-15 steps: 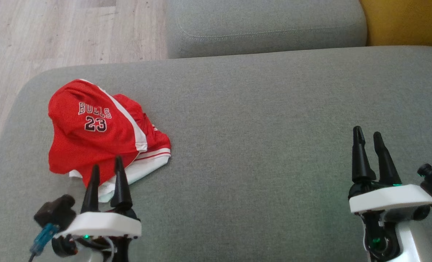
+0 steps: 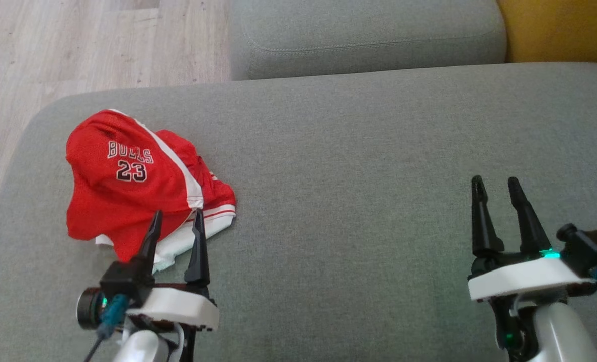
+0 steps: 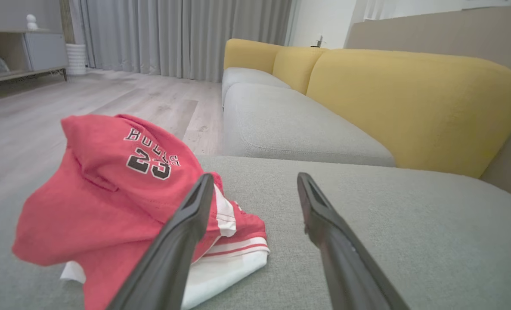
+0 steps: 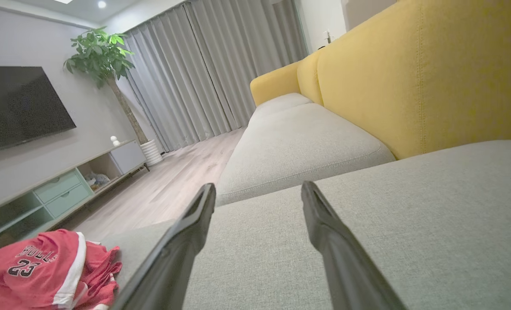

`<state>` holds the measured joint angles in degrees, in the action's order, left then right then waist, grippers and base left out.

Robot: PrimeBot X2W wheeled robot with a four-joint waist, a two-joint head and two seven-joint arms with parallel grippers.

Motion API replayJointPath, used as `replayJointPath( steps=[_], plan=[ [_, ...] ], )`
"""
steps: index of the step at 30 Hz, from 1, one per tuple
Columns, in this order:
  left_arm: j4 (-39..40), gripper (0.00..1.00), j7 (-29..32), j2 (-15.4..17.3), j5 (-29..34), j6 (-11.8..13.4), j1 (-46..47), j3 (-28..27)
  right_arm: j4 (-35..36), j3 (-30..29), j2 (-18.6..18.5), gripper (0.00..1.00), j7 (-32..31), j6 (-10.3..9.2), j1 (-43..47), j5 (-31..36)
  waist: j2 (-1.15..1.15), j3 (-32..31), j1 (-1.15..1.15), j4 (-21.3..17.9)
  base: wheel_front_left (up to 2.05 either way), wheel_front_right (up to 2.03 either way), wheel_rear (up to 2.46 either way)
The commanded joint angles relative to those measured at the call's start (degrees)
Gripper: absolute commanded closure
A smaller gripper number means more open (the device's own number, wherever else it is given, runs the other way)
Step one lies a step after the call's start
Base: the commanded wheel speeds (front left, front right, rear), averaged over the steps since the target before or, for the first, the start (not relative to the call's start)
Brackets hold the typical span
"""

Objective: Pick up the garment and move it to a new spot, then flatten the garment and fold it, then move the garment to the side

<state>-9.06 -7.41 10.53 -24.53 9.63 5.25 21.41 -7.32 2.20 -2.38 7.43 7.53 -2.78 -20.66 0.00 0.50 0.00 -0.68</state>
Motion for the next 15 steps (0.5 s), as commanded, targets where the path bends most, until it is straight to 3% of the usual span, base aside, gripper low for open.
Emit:
replayJointPath(
  steps=[1,11,15],
  plan=[
    [1.5,0.0,-0.9,1.6,2.2,0.8,3.6,0.0,1.9,1.5,-0.4,0.0,0.9,-0.03,-2.1,2.7,0.0,0.0,0.0,0.1,0.0,0.0,0.0],
    [0.4,0.0,-2.4,3.5,7.2,4.3,5.6,6.2,2.4,3.3,-0.4,0.0,2.4,-0.03,-2.2,11.8,0.0,0.0,0.0,0.2,0.0,0.0,0.0],
    [3.5,0.0,-3.1,2.1,3.0,4.4,4.8,4.8,3.0,3.7,-0.4,0.0,3.1,-0.03,-1.9,11.6,0.0,0.3,0.0,0.2,0.0,0.0,0.0]
  ],
)
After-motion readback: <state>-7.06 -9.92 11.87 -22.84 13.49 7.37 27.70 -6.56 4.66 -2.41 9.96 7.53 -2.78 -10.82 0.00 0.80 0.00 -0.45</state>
